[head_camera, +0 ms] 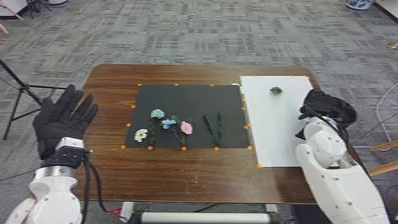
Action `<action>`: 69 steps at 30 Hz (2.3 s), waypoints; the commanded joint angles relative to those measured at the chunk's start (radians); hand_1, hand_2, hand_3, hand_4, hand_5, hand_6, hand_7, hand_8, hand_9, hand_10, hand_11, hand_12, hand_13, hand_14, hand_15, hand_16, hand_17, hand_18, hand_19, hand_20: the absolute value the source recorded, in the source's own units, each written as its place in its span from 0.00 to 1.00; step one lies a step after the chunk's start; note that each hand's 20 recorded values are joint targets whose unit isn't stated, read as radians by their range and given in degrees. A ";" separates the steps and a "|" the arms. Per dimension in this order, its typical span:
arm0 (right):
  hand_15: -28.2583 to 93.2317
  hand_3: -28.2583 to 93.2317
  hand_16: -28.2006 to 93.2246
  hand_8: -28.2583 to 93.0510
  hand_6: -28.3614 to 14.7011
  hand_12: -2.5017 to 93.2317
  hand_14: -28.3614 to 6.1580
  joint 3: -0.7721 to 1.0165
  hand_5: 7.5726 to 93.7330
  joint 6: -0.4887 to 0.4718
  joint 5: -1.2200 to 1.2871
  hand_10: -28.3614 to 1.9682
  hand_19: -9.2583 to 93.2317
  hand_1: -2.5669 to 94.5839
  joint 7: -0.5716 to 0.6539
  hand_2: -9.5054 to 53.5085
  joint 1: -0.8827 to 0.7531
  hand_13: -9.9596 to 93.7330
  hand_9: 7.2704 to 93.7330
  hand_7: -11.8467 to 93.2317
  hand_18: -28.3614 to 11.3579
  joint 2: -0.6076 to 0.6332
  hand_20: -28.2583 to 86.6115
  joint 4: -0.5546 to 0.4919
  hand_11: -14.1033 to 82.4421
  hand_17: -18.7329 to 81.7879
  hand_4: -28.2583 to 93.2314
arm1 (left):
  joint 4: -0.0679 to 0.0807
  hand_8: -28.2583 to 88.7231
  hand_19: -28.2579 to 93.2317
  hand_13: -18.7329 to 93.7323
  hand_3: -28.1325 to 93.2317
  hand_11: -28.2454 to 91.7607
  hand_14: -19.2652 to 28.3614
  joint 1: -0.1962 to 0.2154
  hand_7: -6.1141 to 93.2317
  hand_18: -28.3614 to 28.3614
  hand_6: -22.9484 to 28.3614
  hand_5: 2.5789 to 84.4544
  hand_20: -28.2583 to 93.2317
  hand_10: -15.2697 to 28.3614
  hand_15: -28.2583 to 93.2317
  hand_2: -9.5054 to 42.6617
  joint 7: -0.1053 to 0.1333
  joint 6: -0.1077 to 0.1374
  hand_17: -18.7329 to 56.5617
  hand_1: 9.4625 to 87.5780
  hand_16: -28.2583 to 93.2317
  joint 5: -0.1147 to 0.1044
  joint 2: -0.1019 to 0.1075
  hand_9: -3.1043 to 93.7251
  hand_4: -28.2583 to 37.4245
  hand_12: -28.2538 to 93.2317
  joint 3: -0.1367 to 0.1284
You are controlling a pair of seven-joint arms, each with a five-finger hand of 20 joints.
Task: Arrange flowers
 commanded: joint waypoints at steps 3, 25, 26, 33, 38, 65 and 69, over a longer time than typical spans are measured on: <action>0.72 0.84 0.57 0.27 0.63 0.52 0.72 -0.007 0.89 0.049 0.047 0.66 0.88 0.66 -0.041 0.00 -0.040 0.88 0.95 0.32 0.18 0.052 0.57 -0.170 0.28 0.63 0.00 | -0.008 0.15 0.52 0.39 0.79 0.38 0.71 0.018 0.20 0.75 0.58 0.43 0.30 0.64 0.43 0.48 -0.001 -0.005 0.16 0.20 0.20 0.002 -0.008 0.35 0.00 0.29 -0.002; 0.71 0.84 0.60 0.27 0.63 0.53 0.73 -0.180 0.88 -0.219 0.313 0.67 0.87 0.66 -0.237 0.00 0.054 0.87 0.93 0.33 0.21 -0.062 0.58 -0.350 0.28 0.62 0.00 | -0.007 0.15 0.52 0.39 0.80 0.38 0.71 0.018 0.20 0.75 0.58 0.42 0.30 0.63 0.43 0.48 -0.003 0.000 0.16 0.20 0.20 0.002 -0.006 0.35 0.00 0.29 -0.012; 0.71 0.84 0.60 0.27 0.63 0.53 0.73 -0.194 0.88 -0.224 0.303 0.67 0.87 0.66 -0.249 0.00 0.060 0.87 0.93 0.33 0.21 -0.074 0.58 -0.342 0.28 0.62 0.00 | -0.008 0.15 0.52 0.39 0.80 0.38 0.71 0.018 0.20 0.75 0.58 0.42 0.30 0.63 0.43 0.48 -0.004 -0.001 0.16 0.20 0.20 0.002 -0.006 0.35 0.00 0.29 -0.012; 0.71 0.84 0.59 0.26 0.63 0.53 0.73 -0.258 0.88 -0.299 0.265 0.68 0.87 0.66 -0.274 0.00 0.085 0.87 0.93 0.33 0.21 -0.190 0.58 -0.265 0.28 0.62 0.01 | -0.013 0.15 0.52 0.39 0.79 0.38 0.71 0.024 0.20 0.75 0.58 0.42 0.30 0.63 0.43 0.48 0.000 0.008 0.16 0.20 0.20 0.003 0.000 0.35 0.00 0.29 -0.011; 0.71 0.83 0.60 0.27 0.63 0.53 0.73 -0.272 0.87 -0.304 0.187 0.67 0.86 0.66 -0.276 0.00 0.091 0.87 0.93 0.33 0.21 -0.239 0.58 -0.208 0.28 0.61 0.00 | -0.005 0.15 0.52 0.39 0.80 0.38 0.71 0.004 0.20 0.75 0.58 0.42 0.30 0.63 0.42 0.48 -0.010 0.002 0.16 0.20 0.20 0.006 0.004 0.35 0.00 0.29 0.002; 0.75 0.82 0.58 0.24 0.66 0.59 0.68 -0.284 0.79 -0.355 0.165 0.67 0.87 0.64 -0.166 0.00 0.083 0.84 0.88 0.37 0.21 -0.268 0.58 -0.196 0.36 0.59 0.01 | -0.002 0.14 0.52 0.39 0.78 0.39 0.71 -0.009 0.21 0.75 0.58 0.43 0.30 0.65 0.43 0.50 -0.028 0.017 0.16 0.20 0.20 -0.019 0.011 0.35 0.00 0.29 0.007; 0.76 0.82 0.58 0.24 0.66 0.59 0.68 -0.285 0.78 -0.363 0.097 0.67 0.87 0.64 -0.193 0.00 0.075 0.83 0.87 0.37 0.21 -0.265 0.58 -0.196 0.37 0.59 0.01 | -0.005 0.14 0.53 0.40 0.78 0.39 0.71 -0.006 0.21 0.75 0.58 0.43 0.30 0.65 0.43 0.51 -0.030 0.029 0.16 0.20 0.20 -0.014 0.011 0.35 0.00 0.29 0.007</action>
